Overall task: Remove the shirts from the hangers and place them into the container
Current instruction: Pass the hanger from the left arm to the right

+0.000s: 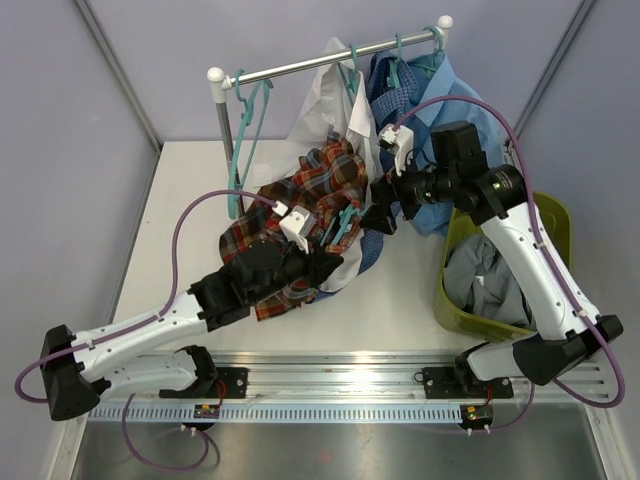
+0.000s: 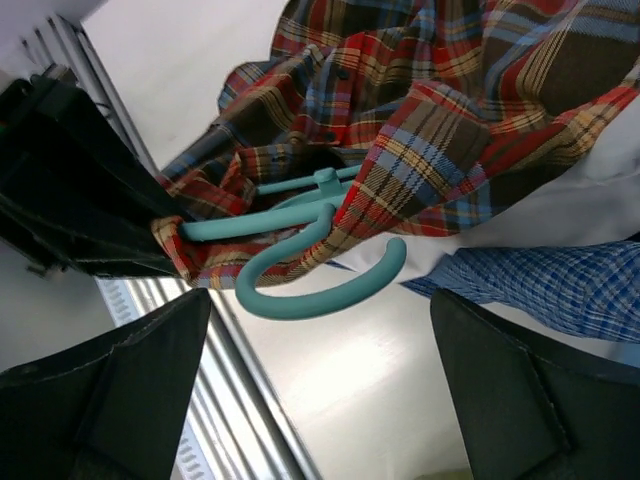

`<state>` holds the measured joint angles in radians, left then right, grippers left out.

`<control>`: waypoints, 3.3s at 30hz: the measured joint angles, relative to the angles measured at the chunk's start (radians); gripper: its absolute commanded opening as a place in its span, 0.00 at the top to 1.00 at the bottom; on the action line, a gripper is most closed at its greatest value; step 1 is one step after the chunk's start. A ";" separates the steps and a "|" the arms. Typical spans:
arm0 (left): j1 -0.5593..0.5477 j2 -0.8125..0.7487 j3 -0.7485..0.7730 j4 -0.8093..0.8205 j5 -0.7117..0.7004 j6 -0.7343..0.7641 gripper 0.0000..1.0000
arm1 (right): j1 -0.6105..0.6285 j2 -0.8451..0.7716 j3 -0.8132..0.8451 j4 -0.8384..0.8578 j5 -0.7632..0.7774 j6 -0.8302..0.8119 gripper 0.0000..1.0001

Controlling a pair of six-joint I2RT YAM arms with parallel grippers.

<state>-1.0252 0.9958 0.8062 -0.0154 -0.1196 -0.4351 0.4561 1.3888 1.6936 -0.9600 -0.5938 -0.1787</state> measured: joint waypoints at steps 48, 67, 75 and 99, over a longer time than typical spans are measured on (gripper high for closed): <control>-0.145 -0.195 -0.026 -0.325 -0.009 0.505 1.00 | 0.315 0.302 0.212 -0.235 0.496 -0.290 1.00; -0.121 -0.330 -0.135 -0.197 -0.055 0.267 1.00 | 0.261 0.183 0.306 -0.280 0.161 -0.282 1.00; -0.115 -0.465 -0.170 -0.132 -0.011 0.189 1.00 | 0.245 0.155 0.337 -0.304 0.006 -0.303 1.00; -0.098 -0.431 -0.252 0.092 0.013 -0.023 1.00 | 0.227 0.148 0.348 -0.373 -0.159 -0.407 0.11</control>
<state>-1.1236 0.5652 0.5545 0.0769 -0.1062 -0.4580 0.6834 1.5364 2.0418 -1.3334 -0.7528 -0.5854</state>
